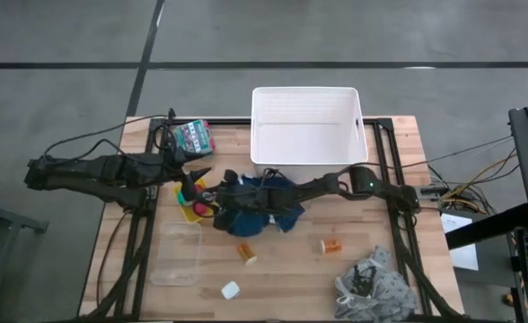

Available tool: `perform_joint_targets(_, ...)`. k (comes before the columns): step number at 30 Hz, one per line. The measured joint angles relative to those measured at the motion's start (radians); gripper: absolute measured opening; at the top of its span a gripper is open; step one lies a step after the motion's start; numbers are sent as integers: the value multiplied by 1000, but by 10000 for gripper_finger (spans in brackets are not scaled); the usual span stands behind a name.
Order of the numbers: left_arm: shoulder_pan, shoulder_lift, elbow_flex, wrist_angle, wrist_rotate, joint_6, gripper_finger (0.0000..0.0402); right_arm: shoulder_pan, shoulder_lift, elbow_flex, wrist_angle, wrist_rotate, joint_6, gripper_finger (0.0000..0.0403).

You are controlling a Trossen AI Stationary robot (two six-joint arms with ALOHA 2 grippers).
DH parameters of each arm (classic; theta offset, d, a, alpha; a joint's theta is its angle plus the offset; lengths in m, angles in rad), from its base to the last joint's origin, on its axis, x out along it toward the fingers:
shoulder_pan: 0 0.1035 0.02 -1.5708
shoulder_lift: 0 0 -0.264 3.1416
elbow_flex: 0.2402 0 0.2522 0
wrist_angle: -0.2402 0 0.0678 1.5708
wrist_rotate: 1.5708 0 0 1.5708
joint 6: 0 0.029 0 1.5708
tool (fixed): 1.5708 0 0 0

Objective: Pick & place medical supplies in basket/bin
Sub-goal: Put the black bandage into the yellow bin

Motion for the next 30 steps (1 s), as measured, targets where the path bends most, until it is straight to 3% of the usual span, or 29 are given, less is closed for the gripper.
perform_joint_targets(7, 0, 0, 0, 0, 0, -3, 238, -2, 7, -10, -53, -7, 61, 189)
perform_joint_targets(30, 0, 0, -1, -4, 0, -3, 238, -2, 54, 16, -54, -7, 29, 189)
